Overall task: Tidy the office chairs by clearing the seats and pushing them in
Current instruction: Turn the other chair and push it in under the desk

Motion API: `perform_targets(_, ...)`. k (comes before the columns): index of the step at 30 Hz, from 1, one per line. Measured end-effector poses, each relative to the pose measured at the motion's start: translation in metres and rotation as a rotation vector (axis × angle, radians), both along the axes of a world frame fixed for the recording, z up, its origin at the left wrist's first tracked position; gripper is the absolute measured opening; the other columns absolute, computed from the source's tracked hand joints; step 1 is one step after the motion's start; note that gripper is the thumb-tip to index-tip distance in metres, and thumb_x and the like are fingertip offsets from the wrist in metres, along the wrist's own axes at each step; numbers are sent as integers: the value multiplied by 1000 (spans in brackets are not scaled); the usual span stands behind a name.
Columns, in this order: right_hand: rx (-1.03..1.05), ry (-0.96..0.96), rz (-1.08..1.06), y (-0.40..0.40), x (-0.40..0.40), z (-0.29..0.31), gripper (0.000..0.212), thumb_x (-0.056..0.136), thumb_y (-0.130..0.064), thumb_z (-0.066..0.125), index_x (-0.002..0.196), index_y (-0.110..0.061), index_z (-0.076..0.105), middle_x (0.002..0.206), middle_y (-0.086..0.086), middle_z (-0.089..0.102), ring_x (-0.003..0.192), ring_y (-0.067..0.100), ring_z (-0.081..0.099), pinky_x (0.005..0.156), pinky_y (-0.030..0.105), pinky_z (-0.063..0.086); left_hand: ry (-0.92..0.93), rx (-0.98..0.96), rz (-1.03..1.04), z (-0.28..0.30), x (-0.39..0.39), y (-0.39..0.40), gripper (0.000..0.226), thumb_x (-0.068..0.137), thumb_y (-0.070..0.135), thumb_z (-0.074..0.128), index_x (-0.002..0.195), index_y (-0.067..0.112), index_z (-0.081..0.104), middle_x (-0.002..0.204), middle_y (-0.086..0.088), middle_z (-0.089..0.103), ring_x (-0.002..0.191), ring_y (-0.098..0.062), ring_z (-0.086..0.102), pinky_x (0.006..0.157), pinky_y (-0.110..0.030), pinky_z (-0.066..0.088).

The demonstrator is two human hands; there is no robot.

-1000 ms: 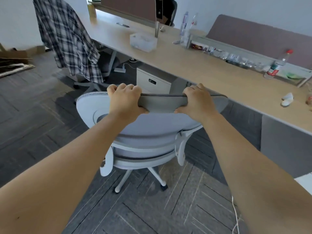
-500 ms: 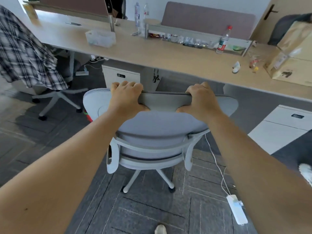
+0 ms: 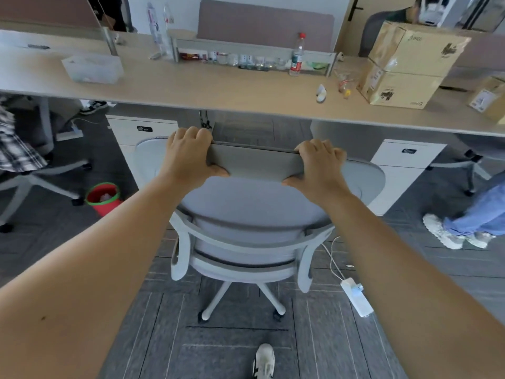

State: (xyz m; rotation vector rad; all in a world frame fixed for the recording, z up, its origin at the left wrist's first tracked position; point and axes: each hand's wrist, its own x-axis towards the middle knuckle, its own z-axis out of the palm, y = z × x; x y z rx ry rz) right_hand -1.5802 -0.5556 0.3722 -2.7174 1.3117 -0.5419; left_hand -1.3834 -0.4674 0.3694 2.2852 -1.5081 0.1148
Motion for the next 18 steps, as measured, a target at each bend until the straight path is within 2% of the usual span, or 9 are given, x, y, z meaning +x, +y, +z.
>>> perform_targets(11,21,17,-64,-64,-7,2,51,75,-30,74,113,-4,53,119,11,54,116,28,41,97,36,24,5,-33,-83,-5,-3,-67,63,64,39,79,102,-3,52,111,-20,56,111,-33,43,101,-42,26)
perform_targets(18,3,15,-54,-146,-3,-2,50,76,-31,74,113,-4,53,119,11,54,115,28,42,96,35,23,-73,-22,-76,-5,1,-146,61,65,43,78,97,-2,54,106,-19,60,106,-34,49,99,-41,31)
